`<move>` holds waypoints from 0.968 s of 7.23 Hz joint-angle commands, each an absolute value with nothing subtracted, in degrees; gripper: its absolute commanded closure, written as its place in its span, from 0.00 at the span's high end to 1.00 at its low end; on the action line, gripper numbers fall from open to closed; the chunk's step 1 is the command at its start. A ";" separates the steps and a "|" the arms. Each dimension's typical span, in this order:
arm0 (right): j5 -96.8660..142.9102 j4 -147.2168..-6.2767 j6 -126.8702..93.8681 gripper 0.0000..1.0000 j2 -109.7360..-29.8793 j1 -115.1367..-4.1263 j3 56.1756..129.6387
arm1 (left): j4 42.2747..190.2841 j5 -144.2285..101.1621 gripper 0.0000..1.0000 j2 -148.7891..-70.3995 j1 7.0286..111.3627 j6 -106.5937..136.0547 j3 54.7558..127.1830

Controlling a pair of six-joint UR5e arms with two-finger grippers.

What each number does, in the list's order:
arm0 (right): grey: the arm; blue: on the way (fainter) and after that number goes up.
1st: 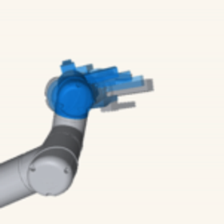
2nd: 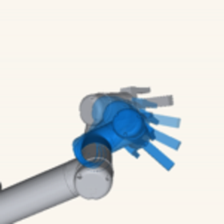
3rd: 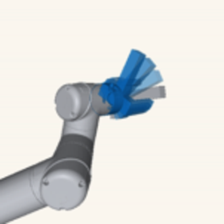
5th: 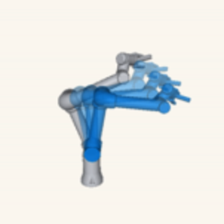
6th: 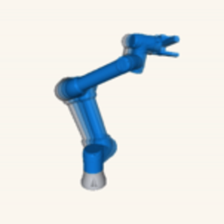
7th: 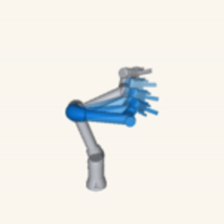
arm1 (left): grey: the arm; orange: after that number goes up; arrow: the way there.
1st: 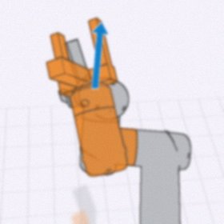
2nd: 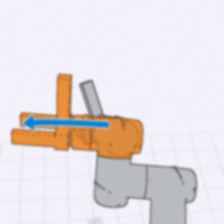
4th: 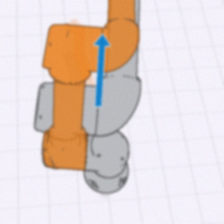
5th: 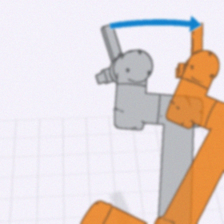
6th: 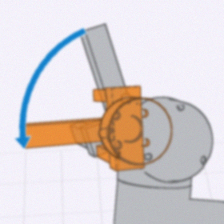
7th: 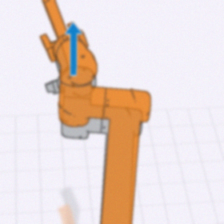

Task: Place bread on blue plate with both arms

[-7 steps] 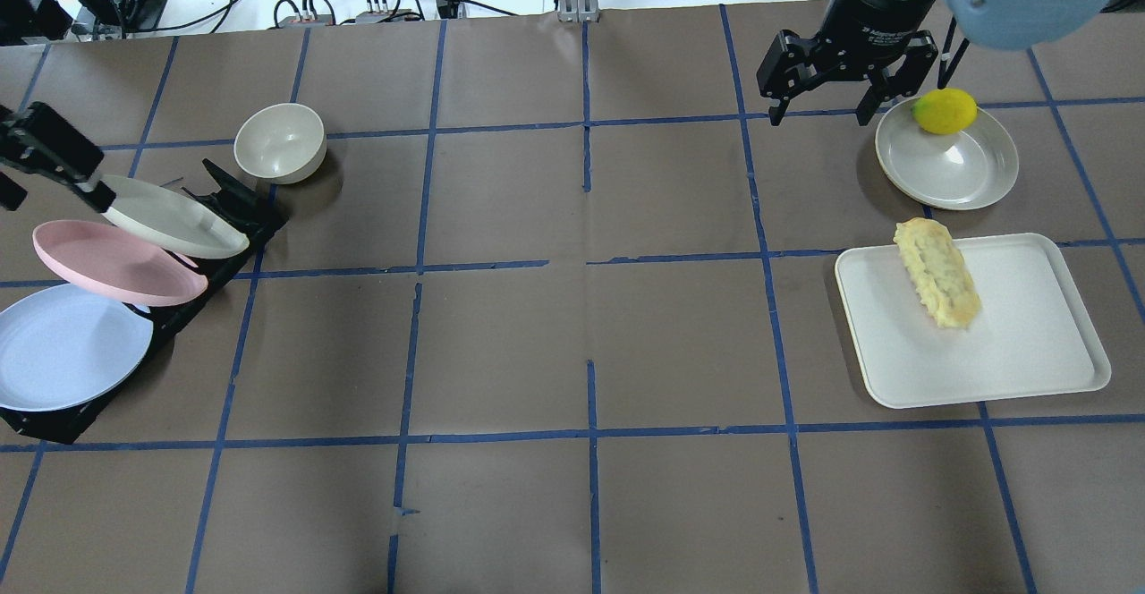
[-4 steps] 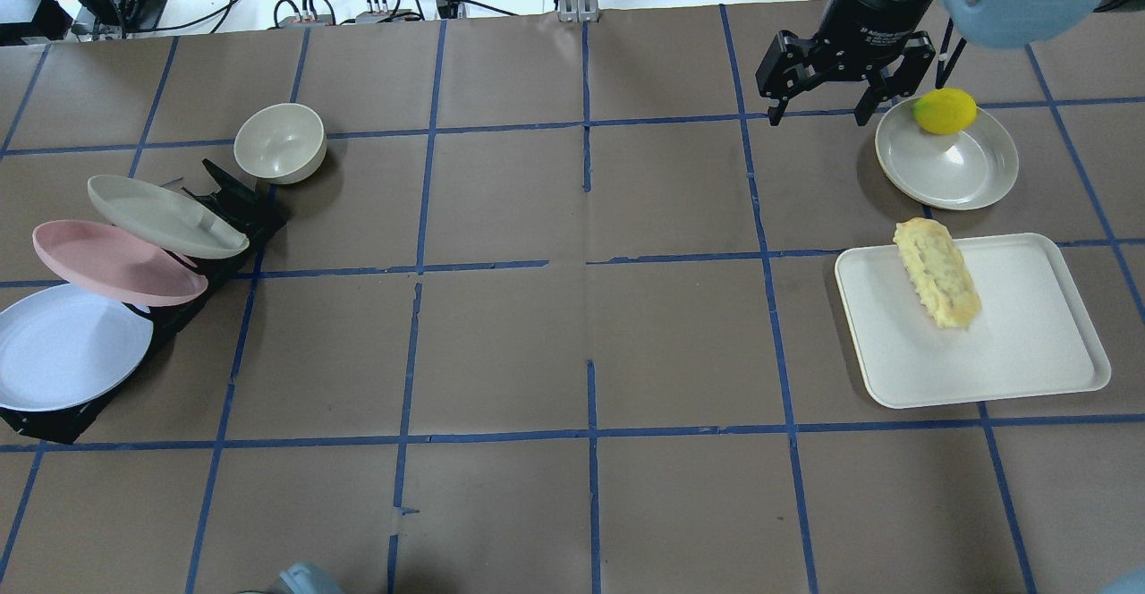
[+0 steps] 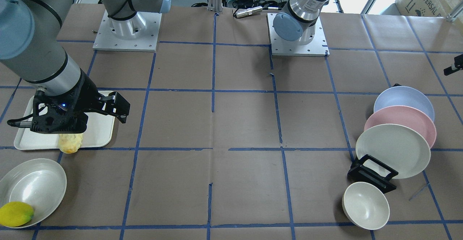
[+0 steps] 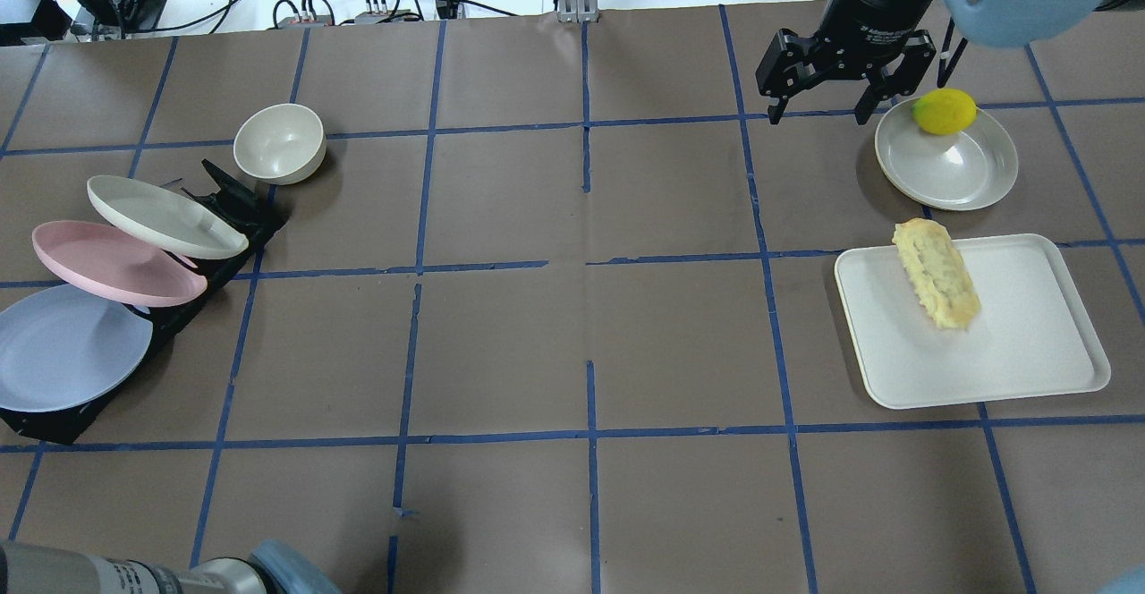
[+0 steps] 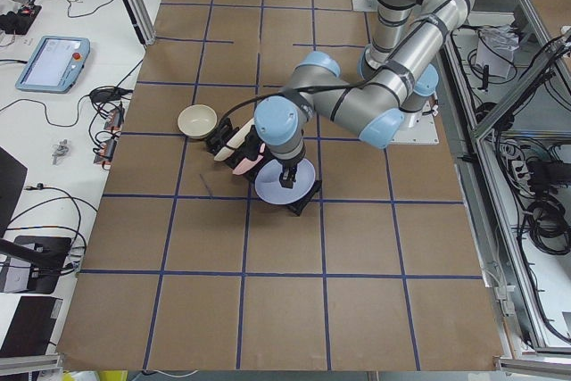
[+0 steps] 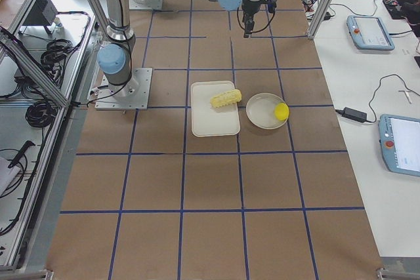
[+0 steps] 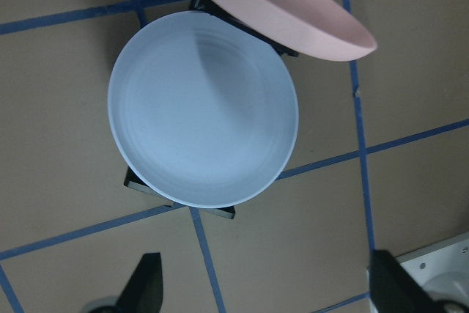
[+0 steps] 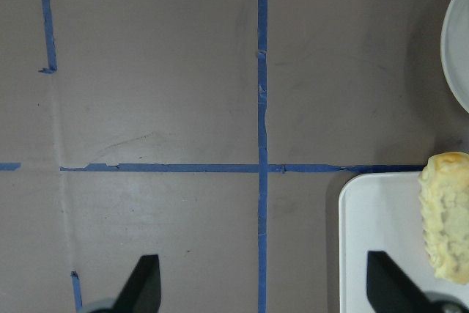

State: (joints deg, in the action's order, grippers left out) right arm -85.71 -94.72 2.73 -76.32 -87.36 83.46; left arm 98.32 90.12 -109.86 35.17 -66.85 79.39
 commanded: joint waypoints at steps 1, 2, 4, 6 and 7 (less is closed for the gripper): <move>-85.78 -94.66 2.72 1.00 -76.29 -87.36 83.41 | 92.59 88.43 1.00 -120.01 34.98 -67.50 76.39; -85.87 -94.66 2.81 1.00 -76.12 -87.36 83.41 | 92.29 86.85 1.00 -122.67 35.07 -67.15 76.20; -85.96 -94.83 3.86 1.00 -75.85 -86.58 83.76 | 92.11 86.57 0.99 -125.15 36.29 -64.88 77.25; -86.74 -97.62 11.73 1.00 -75.76 -83.70 85.07 | 91.85 86.75 0.98 -126.55 36.83 -63.37 77.17; -86.83 -97.39 20.13 1.00 -75.76 -77.67 87.86 | 92.11 86.92 0.95 -126.74 36.91 -63.20 77.52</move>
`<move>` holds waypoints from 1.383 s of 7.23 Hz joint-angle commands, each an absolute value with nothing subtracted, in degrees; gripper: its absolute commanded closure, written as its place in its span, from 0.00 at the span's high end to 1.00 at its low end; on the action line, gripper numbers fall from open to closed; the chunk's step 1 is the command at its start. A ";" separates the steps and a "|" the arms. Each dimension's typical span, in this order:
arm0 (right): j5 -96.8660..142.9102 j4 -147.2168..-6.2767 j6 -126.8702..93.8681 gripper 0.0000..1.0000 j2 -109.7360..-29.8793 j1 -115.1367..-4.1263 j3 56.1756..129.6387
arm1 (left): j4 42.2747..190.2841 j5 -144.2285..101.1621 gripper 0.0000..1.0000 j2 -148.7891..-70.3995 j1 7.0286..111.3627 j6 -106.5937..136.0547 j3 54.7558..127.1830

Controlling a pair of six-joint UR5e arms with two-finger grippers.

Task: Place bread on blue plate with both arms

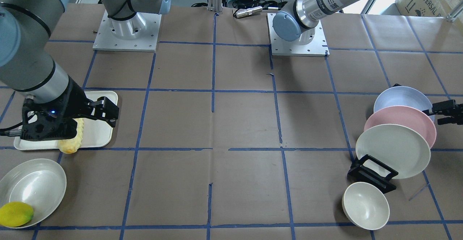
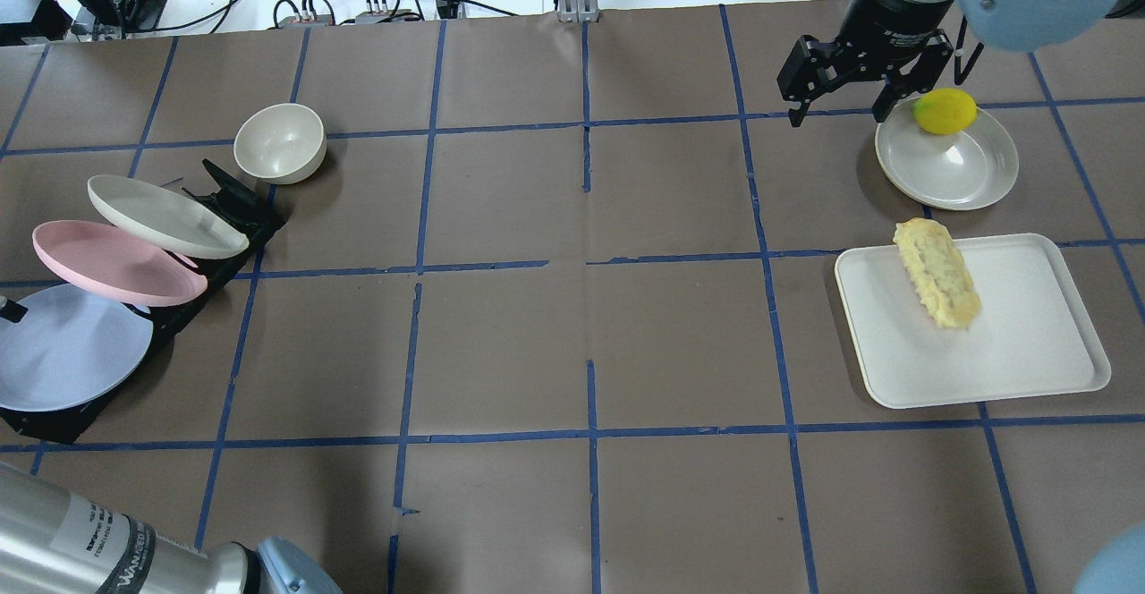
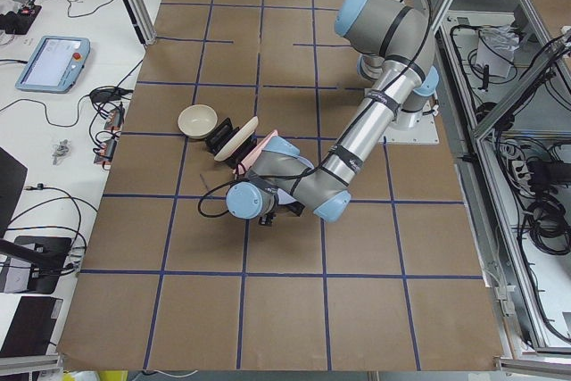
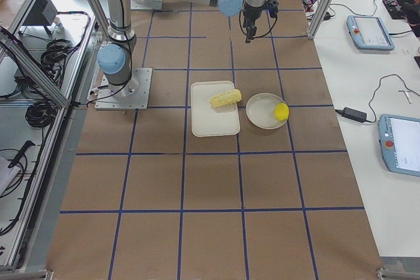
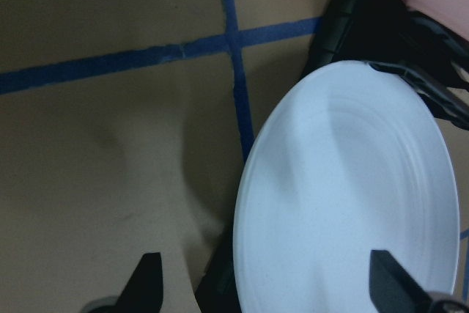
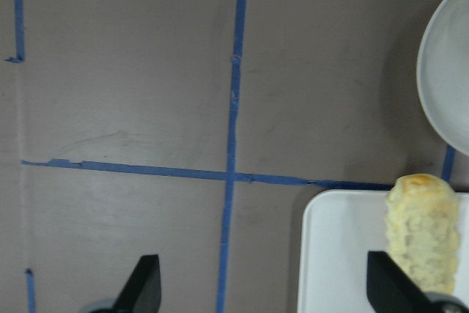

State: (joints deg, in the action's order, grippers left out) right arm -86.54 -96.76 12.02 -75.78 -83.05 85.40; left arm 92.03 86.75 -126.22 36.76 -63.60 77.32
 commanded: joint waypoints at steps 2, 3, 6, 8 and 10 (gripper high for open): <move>-87.01 -104.27 35.91 1.00 -75.85 -64.56 96.47 | 92.20 90.25 0.60 -126.83 37.18 -63.02 77.96; -87.27 -108.94 36.03 1.00 -75.68 -64.51 100.33 | 92.28 90.61 0.41 -126.91 37.18 -63.02 78.05; -86.75 -131.00 36.30 1.00 -71.90 -64.60 112.56 | 92.11 90.53 0.18 -126.91 37.26 -63.28 76.83; -86.49 -132.28 35.78 1.00 -71.19 -64.69 113.29 | 92.28 90.35 0.12 -125.69 37.53 -63.37 76.73; -86.40 -132.28 35.33 0.63 -71.01 -64.69 113.47 | 92.20 91.57 0.06 -125.60 37.79 -63.37 76.64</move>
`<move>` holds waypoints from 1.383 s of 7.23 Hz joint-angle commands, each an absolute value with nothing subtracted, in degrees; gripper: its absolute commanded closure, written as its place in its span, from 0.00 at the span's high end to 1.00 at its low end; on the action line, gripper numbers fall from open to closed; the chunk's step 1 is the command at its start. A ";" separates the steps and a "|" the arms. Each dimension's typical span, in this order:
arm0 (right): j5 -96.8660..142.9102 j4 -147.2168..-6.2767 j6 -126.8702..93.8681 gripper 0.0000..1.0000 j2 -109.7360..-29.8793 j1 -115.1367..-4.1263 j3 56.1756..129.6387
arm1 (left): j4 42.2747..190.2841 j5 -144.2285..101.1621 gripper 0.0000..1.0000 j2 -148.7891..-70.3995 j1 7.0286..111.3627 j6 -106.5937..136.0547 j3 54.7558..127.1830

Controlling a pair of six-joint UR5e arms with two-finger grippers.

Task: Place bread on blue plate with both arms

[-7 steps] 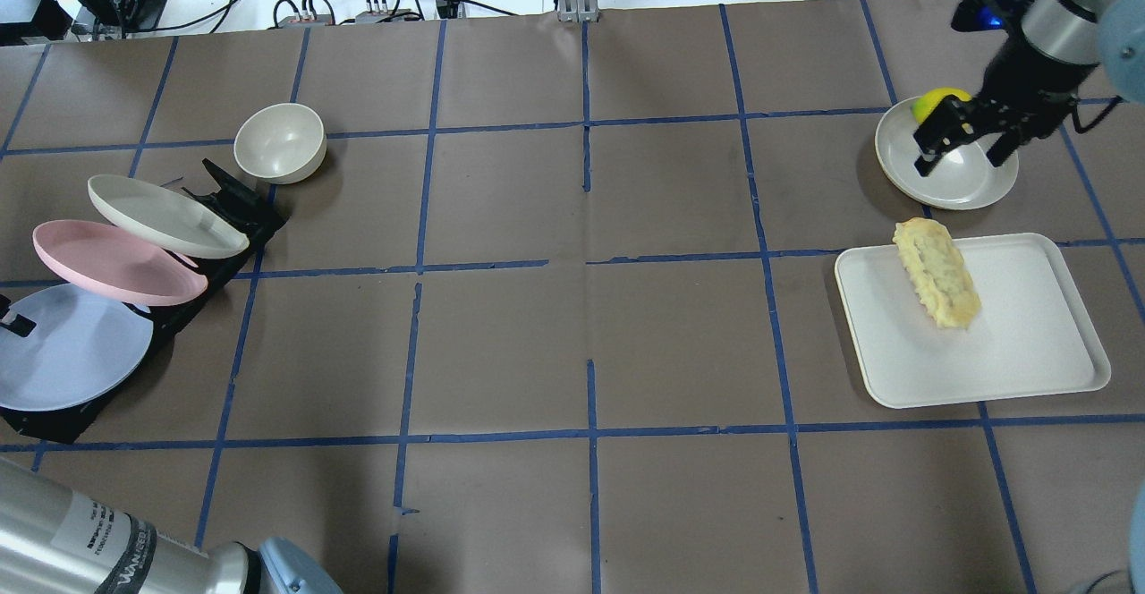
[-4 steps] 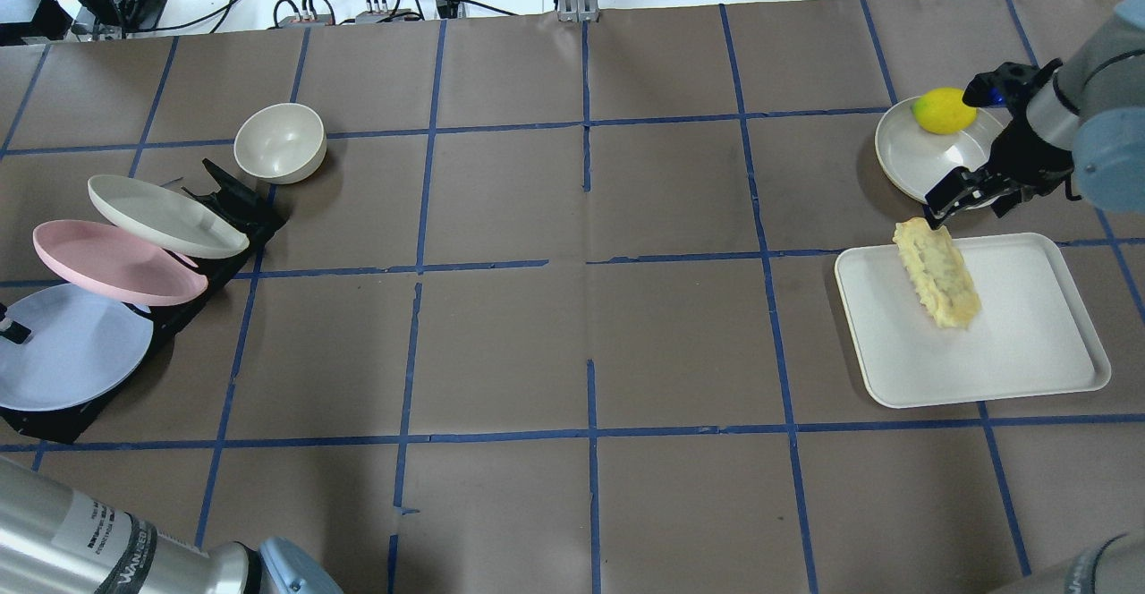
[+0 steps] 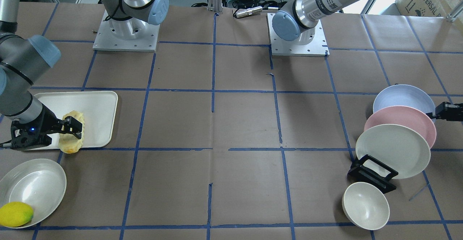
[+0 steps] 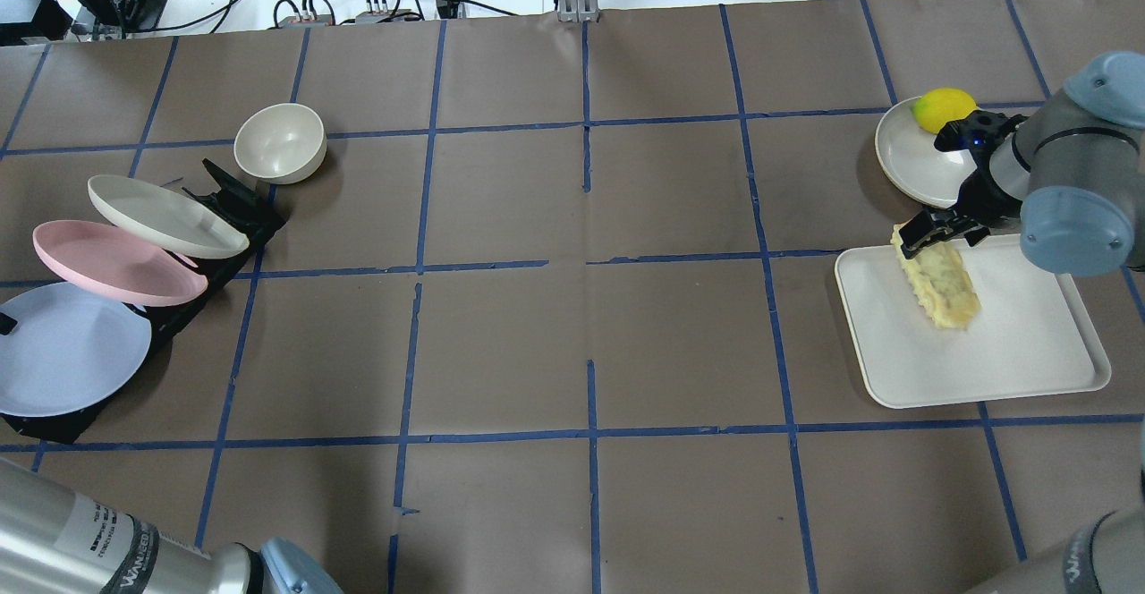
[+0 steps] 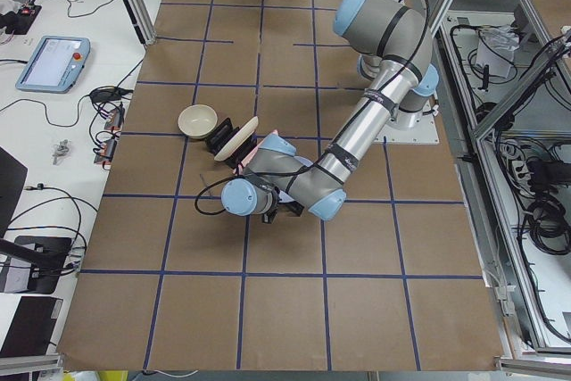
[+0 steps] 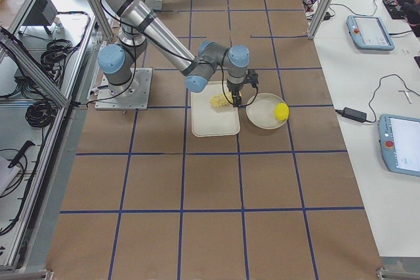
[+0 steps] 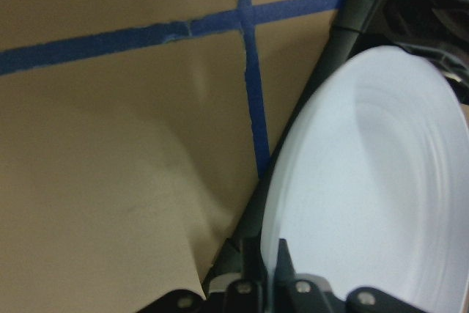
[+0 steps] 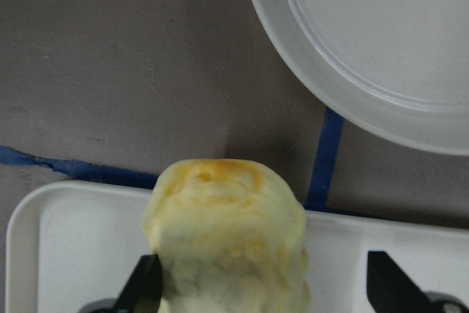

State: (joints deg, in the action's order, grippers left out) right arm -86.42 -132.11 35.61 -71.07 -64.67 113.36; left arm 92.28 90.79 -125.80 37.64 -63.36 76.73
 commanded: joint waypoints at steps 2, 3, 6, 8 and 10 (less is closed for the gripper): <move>-87.09 -131.58 33.15 0.08 -70.84 -64.69 114.17 | 92.90 93.50 0.06 -122.19 38.06 -63.63 76.73; -87.10 -130.01 30.26 0.06 -71.36 -64.77 112.78 | 94.73 94.47 0.06 -121.04 37.88 -63.89 76.55; -90.17 -104.44 29.09 0.06 -73.65 -65.39 95.61 | 103.85 96.15 0.06 -113.25 37.44 -63.37 77.60; -90.35 -89.36 24.63 0.06 -74.61 -66.70 83.82 | 110.55 96.06 0.06 -106.72 37.79 -59.27 80.15; -89.13 -83.16 16.06 0.06 -76.19 -74.57 77.98 | 116.09 92.93 0.06 -102.85 41.98 -50.83 81.99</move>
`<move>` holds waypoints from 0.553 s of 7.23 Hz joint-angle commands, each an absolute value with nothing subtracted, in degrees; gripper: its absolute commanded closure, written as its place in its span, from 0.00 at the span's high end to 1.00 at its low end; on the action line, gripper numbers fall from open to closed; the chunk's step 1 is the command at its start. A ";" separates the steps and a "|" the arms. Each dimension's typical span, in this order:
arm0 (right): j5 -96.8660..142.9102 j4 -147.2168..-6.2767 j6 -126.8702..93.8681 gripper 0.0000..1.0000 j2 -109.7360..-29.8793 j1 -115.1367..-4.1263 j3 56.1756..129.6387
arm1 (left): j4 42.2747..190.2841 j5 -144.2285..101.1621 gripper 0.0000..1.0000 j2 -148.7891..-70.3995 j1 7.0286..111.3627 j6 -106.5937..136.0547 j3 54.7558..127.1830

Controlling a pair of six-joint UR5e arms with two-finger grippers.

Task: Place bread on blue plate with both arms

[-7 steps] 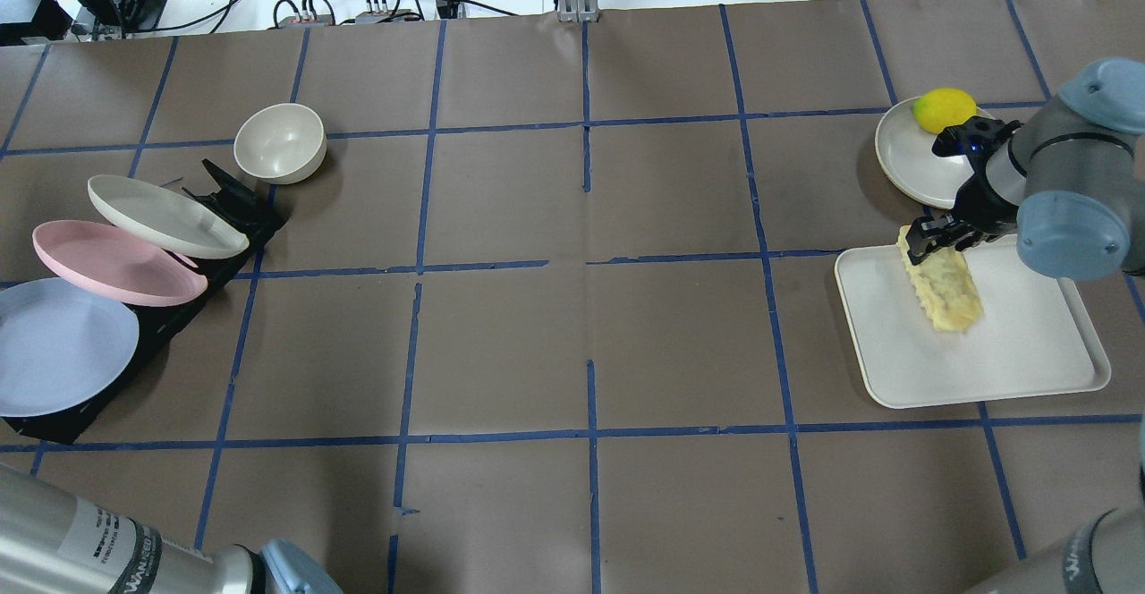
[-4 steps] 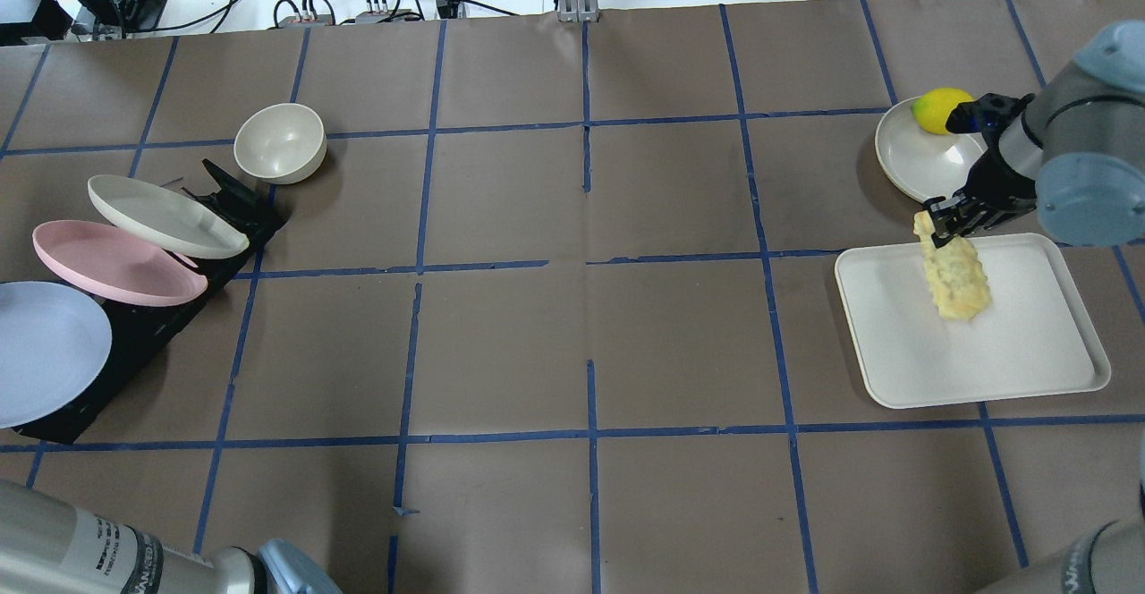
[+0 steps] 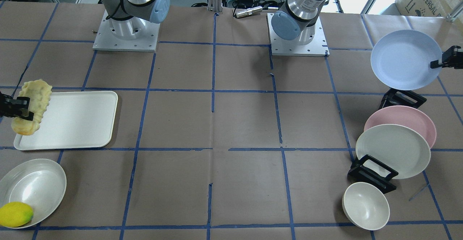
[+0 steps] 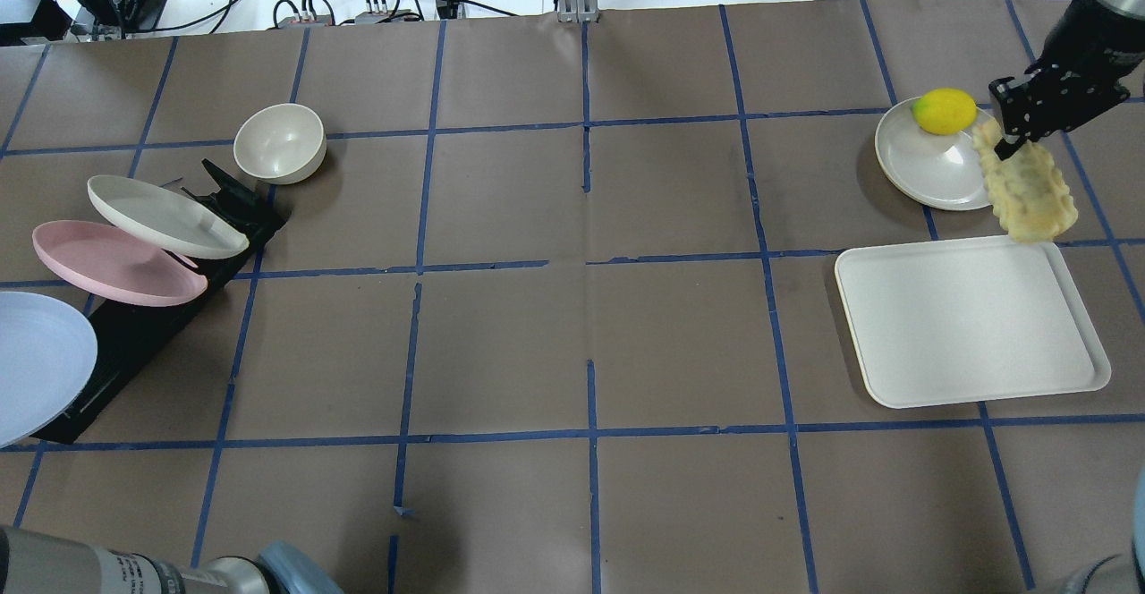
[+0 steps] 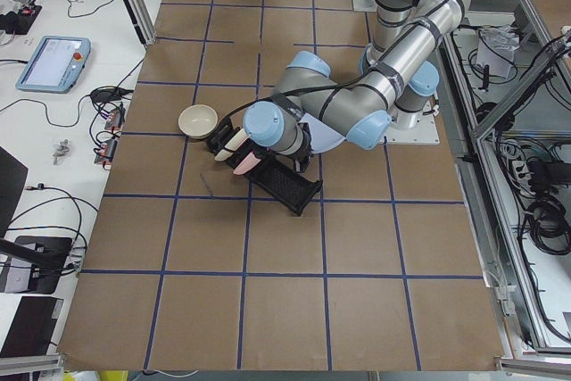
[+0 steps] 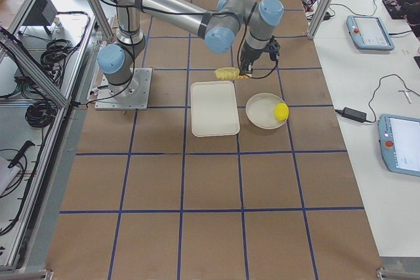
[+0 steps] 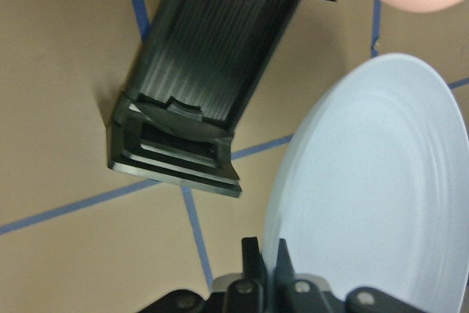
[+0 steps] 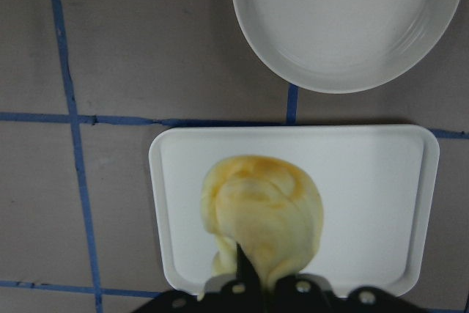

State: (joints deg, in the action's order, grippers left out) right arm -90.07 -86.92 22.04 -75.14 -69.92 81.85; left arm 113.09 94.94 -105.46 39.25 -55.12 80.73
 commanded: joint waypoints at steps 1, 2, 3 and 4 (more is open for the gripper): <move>-89.03 -83.75 10.86 0.05 -76.20 -81.58 77.26 | 117.58 91.33 0.06 -100.57 46.19 -45.23 83.05; -88.77 -83.67 6.90 0.05 -76.20 -84.87 77.60 | 117.25 89.93 0.06 -99.59 51.10 -41.09 85.06; -88.68 -83.76 5.55 0.05 -76.03 -85.08 78.13 | 117.25 86.78 0.06 -98.01 56.46 -36.00 86.82; -88.77 -83.76 5.54 0.06 -76.29 -85.17 78.66 | 115.94 84.75 0.06 -98.26 61.82 -28.29 87.36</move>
